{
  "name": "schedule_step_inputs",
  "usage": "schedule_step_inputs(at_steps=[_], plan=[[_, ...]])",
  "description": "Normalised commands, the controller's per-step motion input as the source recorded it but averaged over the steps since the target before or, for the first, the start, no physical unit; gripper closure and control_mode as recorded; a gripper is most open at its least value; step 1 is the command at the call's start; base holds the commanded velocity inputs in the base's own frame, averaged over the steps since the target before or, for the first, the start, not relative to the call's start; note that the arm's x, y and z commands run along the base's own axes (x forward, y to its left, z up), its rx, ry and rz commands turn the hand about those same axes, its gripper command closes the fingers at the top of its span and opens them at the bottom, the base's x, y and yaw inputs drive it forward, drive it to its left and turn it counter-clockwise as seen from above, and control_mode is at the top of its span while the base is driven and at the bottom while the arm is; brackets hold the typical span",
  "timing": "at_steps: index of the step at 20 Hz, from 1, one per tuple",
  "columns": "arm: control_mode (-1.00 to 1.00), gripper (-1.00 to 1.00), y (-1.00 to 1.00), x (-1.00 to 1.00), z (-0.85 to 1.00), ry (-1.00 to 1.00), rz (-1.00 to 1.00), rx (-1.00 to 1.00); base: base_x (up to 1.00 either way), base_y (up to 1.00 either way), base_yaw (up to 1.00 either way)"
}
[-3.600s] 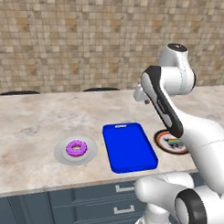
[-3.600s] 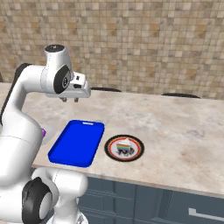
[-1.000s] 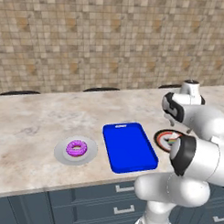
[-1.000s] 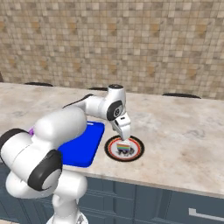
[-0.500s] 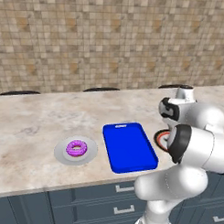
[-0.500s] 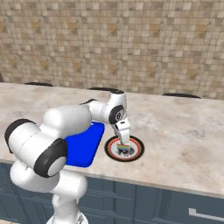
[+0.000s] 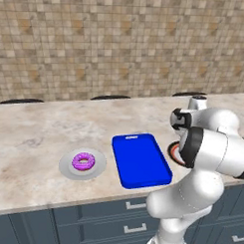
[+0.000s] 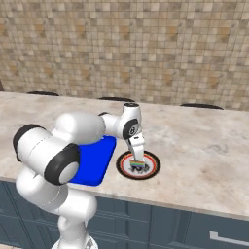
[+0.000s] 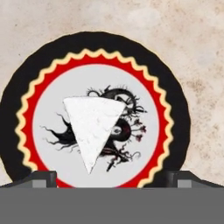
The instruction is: Move the dessert items from the plates to the tray.
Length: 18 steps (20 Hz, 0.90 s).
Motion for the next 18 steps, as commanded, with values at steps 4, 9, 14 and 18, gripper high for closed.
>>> schedule_step_inputs(at_steps=[4, 9, 14, 18], plan=[[-1.00, -1.00, -0.03, 0.24, -0.18, 0.00, 0.00, 0.00, 0.00, 0.00, 0.00], [-1.00, -1.00, -0.13, 0.15, -0.16, 0.00, 0.00, 0.01, 0.00, 0.00, 0.00], [-1.00, -1.00, -0.20, 0.09, -0.23, 0.00, 0.00, 0.01, 0.00, 0.00, 0.00], [-1.00, -1.00, -0.14, 0.03, -0.26, 0.00, 0.00, 0.01, 0.00, 0.00, 0.00]])
